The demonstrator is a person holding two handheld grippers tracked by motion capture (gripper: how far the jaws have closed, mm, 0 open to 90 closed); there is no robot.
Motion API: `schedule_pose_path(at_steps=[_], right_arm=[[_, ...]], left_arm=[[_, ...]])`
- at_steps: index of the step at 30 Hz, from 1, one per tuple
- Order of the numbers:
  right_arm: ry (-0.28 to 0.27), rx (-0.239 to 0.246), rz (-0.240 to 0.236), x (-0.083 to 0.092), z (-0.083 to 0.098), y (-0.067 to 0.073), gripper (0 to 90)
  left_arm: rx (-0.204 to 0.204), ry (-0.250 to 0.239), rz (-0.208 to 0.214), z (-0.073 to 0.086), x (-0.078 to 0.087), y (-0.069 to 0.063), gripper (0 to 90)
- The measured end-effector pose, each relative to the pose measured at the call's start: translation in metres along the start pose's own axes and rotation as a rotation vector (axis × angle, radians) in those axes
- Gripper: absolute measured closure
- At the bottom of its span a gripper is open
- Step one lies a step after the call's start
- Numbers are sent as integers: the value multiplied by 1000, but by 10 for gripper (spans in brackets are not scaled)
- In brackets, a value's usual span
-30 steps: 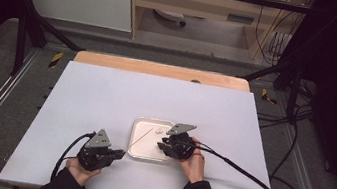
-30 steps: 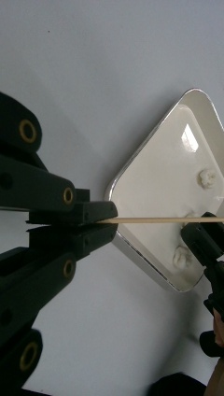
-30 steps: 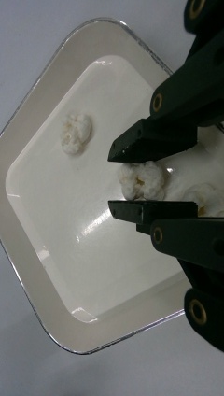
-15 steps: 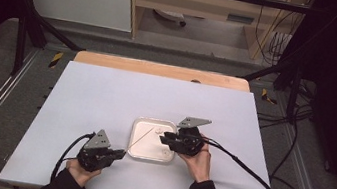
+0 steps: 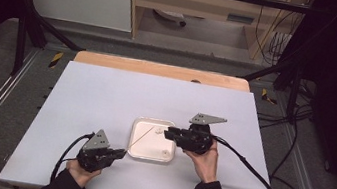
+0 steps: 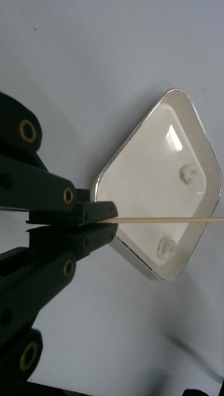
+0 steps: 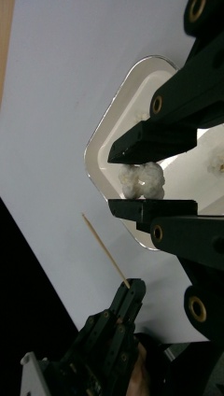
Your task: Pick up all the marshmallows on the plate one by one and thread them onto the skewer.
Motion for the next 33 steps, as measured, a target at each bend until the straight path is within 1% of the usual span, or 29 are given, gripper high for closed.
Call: schedule_pose_path(at_steps=[1,2,4,9,10,11,14,15,19,23,25,27,30,33], right_arm=[[-22,-9,-14,2,-4,2,720],[-22,-9,-14,2,-4,2,720],[-43,-21,-29,4,-8,4,720],[-113,-62,-90,7,-20,10,719],[-132,-79,-108,7,-23,11,719],[-132,-79,-108,7,-23,11,719],[-157,-101,-124,8,-27,11,719],[-169,-113,-136,7,-29,12,719],[-176,-130,-150,5,-32,13,719],[-194,-151,-173,1,-36,13,719],[-205,-169,-191,-3,-39,14,719],[-207,-170,-197,-4,-39,15,719],[-220,-187,-214,-8,-41,15,719],[-224,-192,-220,-8,-42,15,719]], left_arm=[[-1,-4,1,0,0,0,883],[-1,-7,2,-1,1,-1,883],[-2,-18,2,-2,1,-1,883],[-8,-41,3,-5,4,-3,883],[-9,-45,4,-6,4,-3,883],[-8,-50,4,-7,4,-3,883],[-12,-58,6,-8,5,-4,883],[-11,-60,6,-8,5,-4,883],[-16,-69,10,-9,5,-5,883],[-15,-80,10,-11,6,-6,883],[-15,-85,9,-12,7,-6,883],[-16,-91,10,-12,7,-6,883],[-16,-97,9,-13,7,-7,883],[-16,-100,8,-13,7,-7,883]])
Point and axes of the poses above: each handheld gripper's, and its own axes: x roughly backward along the jaws, z roughly out of its underside, y roughly to its left, the point moved 10 cm from there along -x, roughly forward along the jaws, and after that the axes turned 9 degrees about -z, right-handed, at the moved point
